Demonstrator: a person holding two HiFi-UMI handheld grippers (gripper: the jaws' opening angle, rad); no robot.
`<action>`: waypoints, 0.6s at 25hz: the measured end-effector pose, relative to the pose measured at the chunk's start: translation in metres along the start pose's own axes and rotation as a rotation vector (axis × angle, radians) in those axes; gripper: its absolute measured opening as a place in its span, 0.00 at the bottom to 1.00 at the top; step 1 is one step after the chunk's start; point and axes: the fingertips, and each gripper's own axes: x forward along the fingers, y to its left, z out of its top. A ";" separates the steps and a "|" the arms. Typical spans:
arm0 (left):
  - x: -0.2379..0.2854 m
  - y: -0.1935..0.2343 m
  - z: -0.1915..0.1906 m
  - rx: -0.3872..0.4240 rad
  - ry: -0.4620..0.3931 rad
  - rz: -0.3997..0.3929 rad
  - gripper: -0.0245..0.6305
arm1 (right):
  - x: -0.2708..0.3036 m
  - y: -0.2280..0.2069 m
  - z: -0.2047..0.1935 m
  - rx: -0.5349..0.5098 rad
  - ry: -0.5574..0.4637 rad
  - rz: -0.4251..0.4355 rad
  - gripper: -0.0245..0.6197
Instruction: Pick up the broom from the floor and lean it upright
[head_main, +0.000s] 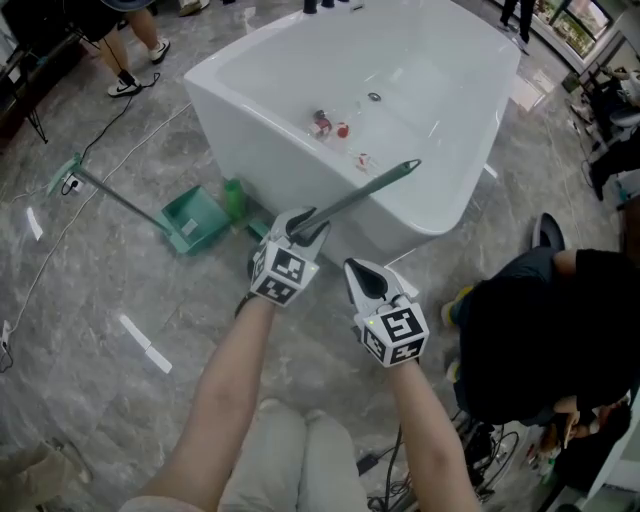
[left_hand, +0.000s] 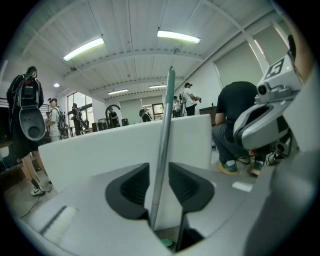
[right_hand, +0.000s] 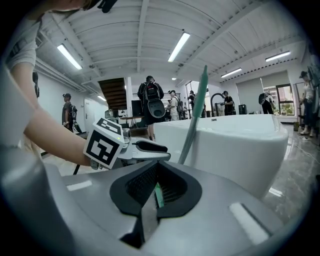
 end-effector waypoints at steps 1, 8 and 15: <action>-0.009 -0.001 0.008 0.002 0.003 -0.003 0.17 | -0.005 0.005 0.007 0.001 0.005 0.006 0.04; -0.071 -0.010 0.084 -0.016 0.009 -0.028 0.04 | -0.053 0.042 0.069 -0.002 0.027 0.038 0.04; -0.135 -0.024 0.195 -0.003 -0.031 -0.085 0.04 | -0.101 0.062 0.172 0.008 -0.043 0.013 0.04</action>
